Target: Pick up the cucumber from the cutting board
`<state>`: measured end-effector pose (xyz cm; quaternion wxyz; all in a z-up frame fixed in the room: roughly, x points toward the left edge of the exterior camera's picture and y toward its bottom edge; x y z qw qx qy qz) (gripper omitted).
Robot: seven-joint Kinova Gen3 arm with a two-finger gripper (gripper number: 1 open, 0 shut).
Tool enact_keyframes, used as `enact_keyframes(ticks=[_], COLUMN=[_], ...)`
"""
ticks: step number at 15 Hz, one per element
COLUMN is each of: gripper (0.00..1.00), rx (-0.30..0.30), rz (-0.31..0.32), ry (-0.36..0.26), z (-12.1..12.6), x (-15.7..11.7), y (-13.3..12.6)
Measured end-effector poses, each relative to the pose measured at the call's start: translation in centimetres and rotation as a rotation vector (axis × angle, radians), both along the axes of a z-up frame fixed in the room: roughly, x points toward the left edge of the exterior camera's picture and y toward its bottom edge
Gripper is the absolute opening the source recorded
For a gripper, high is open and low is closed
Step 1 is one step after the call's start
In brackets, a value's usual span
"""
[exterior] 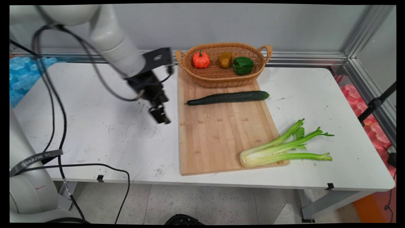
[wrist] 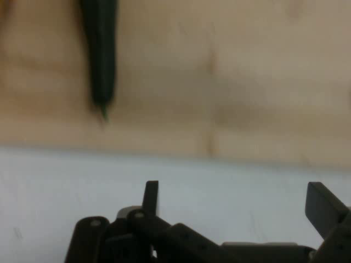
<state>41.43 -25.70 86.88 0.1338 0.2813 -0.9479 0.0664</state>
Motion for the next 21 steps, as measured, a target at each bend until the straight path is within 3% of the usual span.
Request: enact_keyframes(ticks=[4, 9, 21], gripper=[1.00, 1.00, 1.00], rx=[-0.070, -0.123, -0.136], rz=[0.006, 0.009, 0.028], ry=[0.068, 0.130, 0.174], z=[-0.9, -3.8, -9.4], x=[-2.4, -4.6, -5.8], y=[-4.5, -8.7, -12.0])
